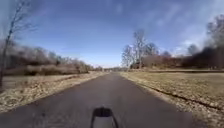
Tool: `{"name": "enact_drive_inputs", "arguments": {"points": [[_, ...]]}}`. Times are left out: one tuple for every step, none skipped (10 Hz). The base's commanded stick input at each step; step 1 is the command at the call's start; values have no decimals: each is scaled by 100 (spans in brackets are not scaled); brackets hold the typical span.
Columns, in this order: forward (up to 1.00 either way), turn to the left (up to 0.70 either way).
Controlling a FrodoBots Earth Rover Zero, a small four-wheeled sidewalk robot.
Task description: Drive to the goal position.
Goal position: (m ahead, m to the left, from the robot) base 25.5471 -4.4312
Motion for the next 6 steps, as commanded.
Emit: {"name": "enact_drive_inputs", "arguments": {"points": [[100,8],[100,8],[100,8],[100,8],[100,8],[91,7]]}}
